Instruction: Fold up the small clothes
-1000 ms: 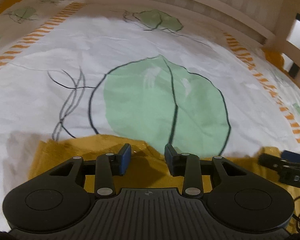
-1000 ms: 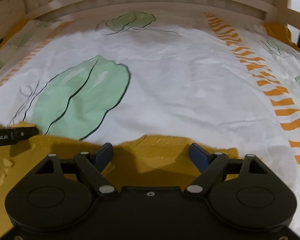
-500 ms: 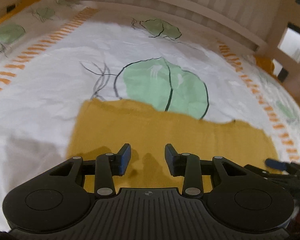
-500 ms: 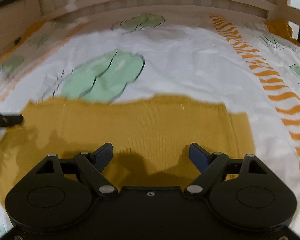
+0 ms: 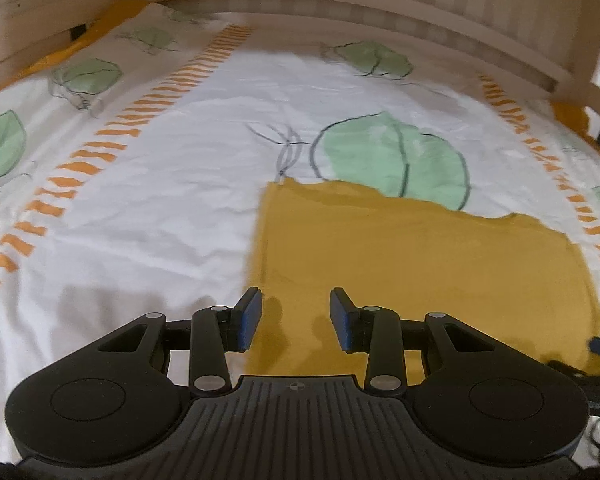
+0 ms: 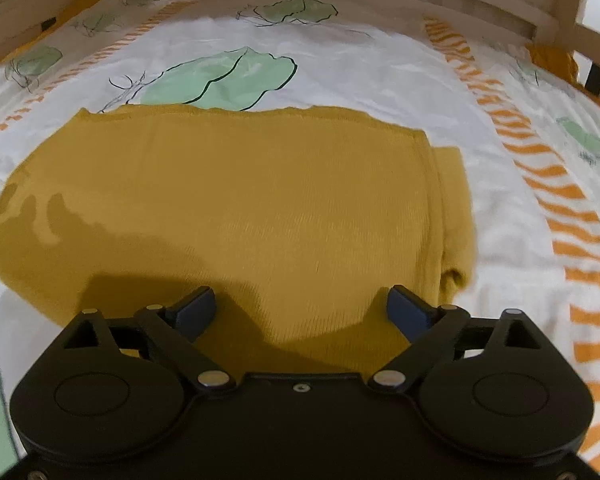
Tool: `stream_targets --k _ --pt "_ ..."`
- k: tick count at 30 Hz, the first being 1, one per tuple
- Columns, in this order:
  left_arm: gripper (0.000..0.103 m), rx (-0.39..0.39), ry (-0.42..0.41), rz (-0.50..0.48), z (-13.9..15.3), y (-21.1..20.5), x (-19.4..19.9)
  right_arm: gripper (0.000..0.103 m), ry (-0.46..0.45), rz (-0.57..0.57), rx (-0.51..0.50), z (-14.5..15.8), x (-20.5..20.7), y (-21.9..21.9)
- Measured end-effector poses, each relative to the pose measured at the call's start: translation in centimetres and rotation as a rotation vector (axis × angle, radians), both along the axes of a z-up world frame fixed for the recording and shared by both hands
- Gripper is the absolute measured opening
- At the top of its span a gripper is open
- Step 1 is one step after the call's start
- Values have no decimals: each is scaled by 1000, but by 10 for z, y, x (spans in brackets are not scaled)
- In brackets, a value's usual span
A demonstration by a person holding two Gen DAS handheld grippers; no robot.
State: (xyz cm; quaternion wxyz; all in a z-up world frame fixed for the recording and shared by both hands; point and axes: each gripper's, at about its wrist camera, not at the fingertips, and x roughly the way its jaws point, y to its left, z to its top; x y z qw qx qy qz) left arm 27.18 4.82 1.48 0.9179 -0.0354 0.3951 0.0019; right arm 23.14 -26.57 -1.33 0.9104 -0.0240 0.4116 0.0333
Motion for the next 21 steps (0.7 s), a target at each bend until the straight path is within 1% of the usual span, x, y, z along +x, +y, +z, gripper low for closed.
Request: stream_targets --k 2,4,6,8,10,11,12,14,15,16,17,18,19,20,21 --pt "36 -10 -5 24 3 8 -1 94 -1 -3 -3 5 -4 0" --pt "36 -38 2 45 4 17 1 93 -16 -13 4 12 -9 1" --pt "36 -56 26 50 1 24 3 93 -32 -31 31 19 -13 3" --pt "36 -53 49 52 -3 26 4 93 -37 -60 64 24 -16 6" --pt "36 -55 61 29 -5 26 4 92 -39 -62 103 30 -14 12" --pt "36 -58 65 16 -6 25 3 84 -49 -56 124 33 -12 14" --pt "36 -56 73 5 -7 24 3 72 -58 -49 145 36 -8 19" --pt "36 -55 91 -6 -11 24 4 60 -48 -51 175 41 5 27" --pt "36 -59 98 -8 -12 25 5 56 -46 -51 199 42 13 31" --pt "36 -67 102 -7 -12 27 5 55 -47 -53 220 42 18 34" --pt "36 -75 104 -5 -12 28 5 51 -47 -51 242 42 26 37" --pt "36 -81 105 -2 -12 29 6 44 -45 -44 259 41 34 41" --pt "36 -86 105 3 -11 30 6 40 -43 -39 269 40 42 45" --pt "36 -91 104 12 -10 32 7 27 -35 -38 276 37 53 49" --pt "36 -97 104 18 -10 33 7 17 -29 -46 281 35 61 52"
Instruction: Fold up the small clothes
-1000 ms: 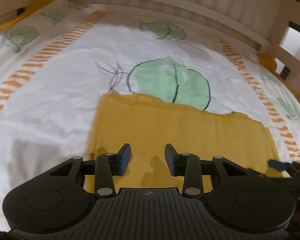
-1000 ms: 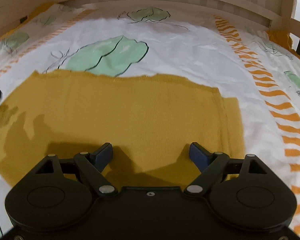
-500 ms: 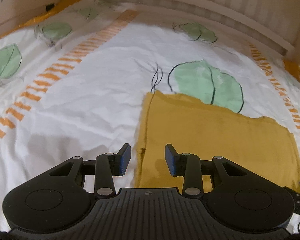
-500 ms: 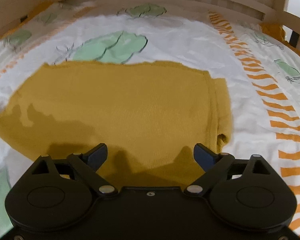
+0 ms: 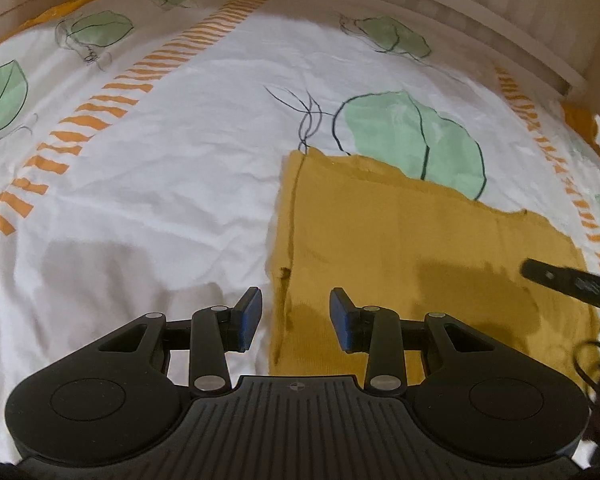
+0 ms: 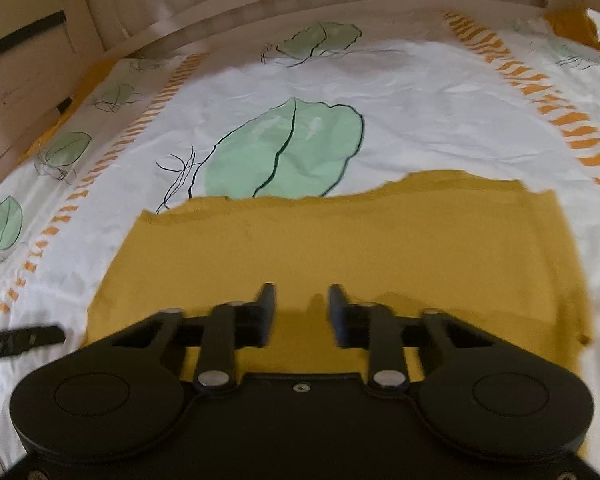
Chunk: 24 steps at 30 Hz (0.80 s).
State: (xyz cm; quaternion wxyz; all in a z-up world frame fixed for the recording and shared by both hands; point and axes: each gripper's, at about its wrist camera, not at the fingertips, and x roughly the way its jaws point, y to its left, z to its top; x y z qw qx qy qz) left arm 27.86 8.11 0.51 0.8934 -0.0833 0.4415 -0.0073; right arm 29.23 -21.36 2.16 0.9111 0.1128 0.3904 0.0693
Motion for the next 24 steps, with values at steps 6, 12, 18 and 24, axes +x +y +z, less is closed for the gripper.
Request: stream_targets --k 6,12,18,24 --pt "36 -35 9 21 1 9 2 15 35 -54 21 -18 51 10" --pt "36 -50 17 43 2 17 5 15 75 -104 28 -38 69 12" --pt "36 -61 23 57 1 22 7 16 42 -72 5 -35 39 17" --pt "36 -97 32 69 -5 28 9 17 25 -42 -14 -34 -7 25"
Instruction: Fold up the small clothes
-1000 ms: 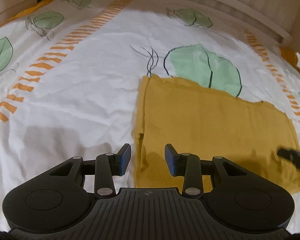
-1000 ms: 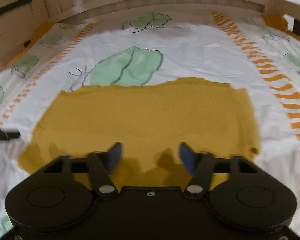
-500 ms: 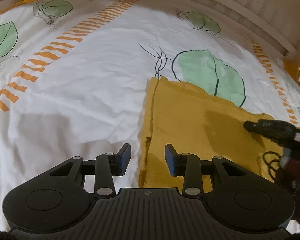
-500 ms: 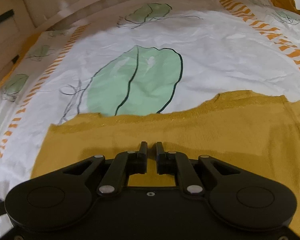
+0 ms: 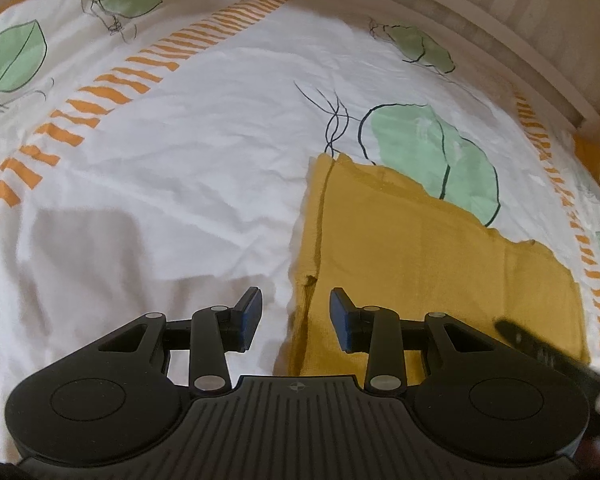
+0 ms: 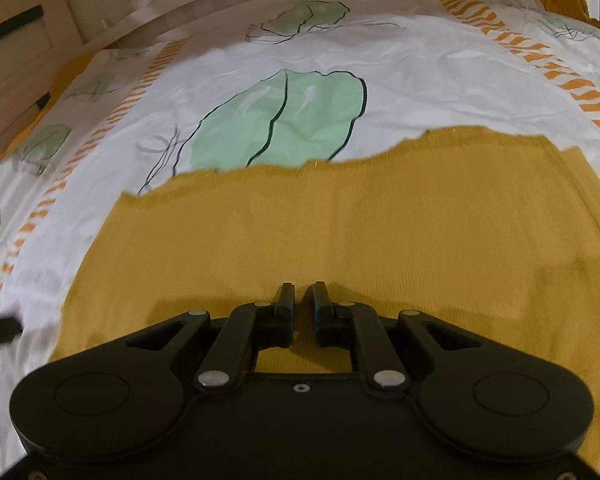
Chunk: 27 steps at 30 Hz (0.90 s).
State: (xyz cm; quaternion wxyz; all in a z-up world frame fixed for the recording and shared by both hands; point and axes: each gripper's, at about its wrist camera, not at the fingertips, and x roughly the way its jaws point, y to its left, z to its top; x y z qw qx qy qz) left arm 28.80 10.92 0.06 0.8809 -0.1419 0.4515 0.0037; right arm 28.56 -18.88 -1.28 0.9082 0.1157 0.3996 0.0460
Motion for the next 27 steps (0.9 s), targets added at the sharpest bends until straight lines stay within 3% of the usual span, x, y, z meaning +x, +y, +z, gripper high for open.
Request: stream_targets --k 6,20,22,27 --pt "36 -61 26 8 -12 5 6 22 23 43 21 -3 -30 2" --pt "36 -80 -1 -44 -36 -4 26 22 36 89 83 -8 -51 -1" --pt "39 -103 -7 -30 -38 0 30 22 42 92 91 -8 -51 0" --pt "60 -146 -35 -13 -39 9 40 22 43 113 88 -10 -53 1"
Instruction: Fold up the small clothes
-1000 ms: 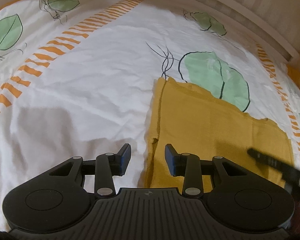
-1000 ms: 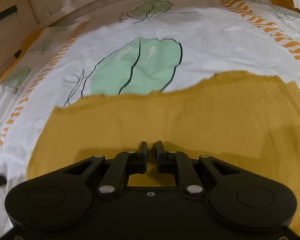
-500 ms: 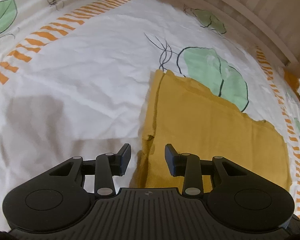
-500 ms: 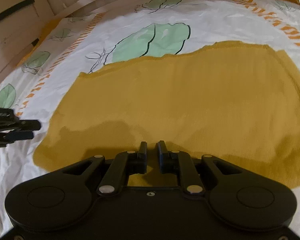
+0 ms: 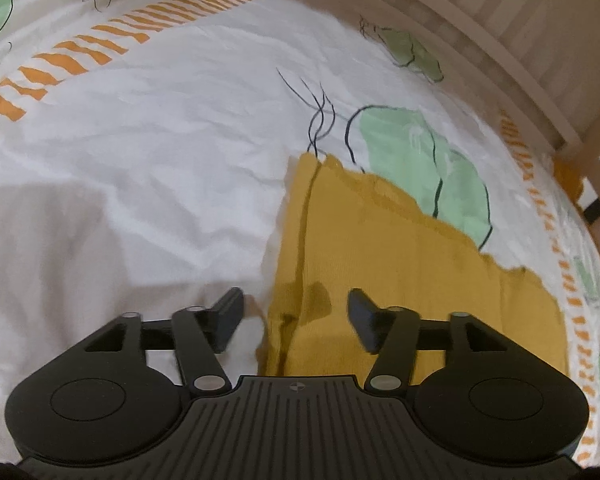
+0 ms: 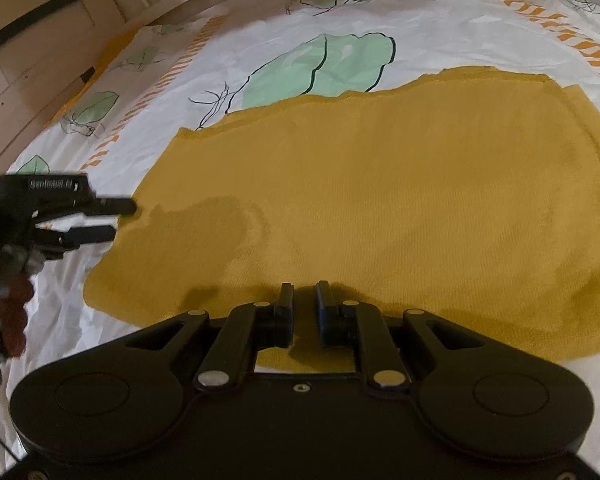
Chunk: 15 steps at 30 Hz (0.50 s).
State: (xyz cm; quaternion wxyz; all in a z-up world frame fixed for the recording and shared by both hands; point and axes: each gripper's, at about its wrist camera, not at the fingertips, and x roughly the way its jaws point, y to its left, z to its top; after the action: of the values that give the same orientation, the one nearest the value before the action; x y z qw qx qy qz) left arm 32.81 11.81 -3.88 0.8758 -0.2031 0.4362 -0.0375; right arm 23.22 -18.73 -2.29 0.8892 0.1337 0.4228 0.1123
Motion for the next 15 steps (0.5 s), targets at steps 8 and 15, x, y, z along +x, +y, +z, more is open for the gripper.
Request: stream_targets --k 8,15 --pt "73 -50 25 7 -12 1 16 22 15 12 30 -1 -1 -4" --pt "82 -69 14 -43 -19 -4 25 22 30 18 59 0 -1 -9"
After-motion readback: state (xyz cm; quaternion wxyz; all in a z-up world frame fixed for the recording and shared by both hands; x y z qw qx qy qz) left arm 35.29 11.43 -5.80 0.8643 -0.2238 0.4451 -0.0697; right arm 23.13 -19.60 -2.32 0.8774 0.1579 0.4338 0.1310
